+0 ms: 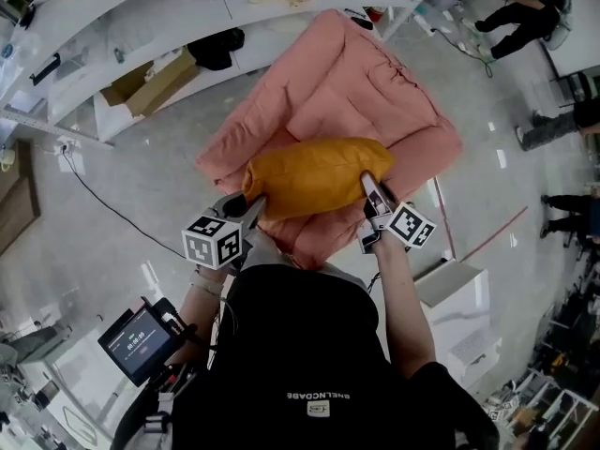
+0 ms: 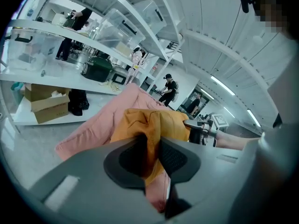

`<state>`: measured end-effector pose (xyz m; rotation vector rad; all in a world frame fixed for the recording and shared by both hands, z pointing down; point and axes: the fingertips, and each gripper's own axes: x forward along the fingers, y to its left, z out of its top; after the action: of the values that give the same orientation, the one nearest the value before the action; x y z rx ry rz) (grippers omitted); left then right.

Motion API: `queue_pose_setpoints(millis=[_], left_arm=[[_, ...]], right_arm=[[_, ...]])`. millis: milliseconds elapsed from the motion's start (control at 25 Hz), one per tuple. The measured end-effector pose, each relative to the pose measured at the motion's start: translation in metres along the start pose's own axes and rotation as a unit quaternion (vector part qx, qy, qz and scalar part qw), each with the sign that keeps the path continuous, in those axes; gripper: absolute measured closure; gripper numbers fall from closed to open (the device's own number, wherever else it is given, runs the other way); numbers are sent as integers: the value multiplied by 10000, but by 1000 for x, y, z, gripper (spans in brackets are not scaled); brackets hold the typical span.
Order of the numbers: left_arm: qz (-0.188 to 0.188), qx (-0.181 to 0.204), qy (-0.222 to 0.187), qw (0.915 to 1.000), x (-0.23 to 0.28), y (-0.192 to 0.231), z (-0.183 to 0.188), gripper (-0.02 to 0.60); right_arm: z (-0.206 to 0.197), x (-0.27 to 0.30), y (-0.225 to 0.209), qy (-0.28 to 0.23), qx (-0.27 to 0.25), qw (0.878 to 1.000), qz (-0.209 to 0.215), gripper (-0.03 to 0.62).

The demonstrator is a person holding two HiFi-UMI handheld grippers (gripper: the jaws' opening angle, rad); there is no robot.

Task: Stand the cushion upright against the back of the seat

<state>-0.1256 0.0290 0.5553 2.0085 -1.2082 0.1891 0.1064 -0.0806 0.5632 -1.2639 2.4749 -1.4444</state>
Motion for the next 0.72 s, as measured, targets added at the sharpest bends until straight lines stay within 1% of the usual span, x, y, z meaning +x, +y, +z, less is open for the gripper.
queue_pose_setpoints(millis=[200, 400, 560, 640, 720], left_arm=[[-264, 282, -280, 9989, 2, -6, 56, 492], [-489, 770, -460, 9948, 21, -5, 113, 492], [-769, 923, -585, 9910, 39, -9, 152, 492], [-894, 1033, -620, 9887, 43, -20, 166, 492], [-1015, 1156, -640, 9860, 45, -32, 176, 492]], right_arm=[[25, -18, 20, -595, 263, 9978, 78, 494], [51, -26, 36, -1004, 435, 9940, 12, 495], [69, -32, 51, -1321, 667, 9888, 176, 495], [75, -46, 55, -1456, 739, 9865, 111, 496], [77, -62, 54, -1568, 787, 9845, -53, 496]])
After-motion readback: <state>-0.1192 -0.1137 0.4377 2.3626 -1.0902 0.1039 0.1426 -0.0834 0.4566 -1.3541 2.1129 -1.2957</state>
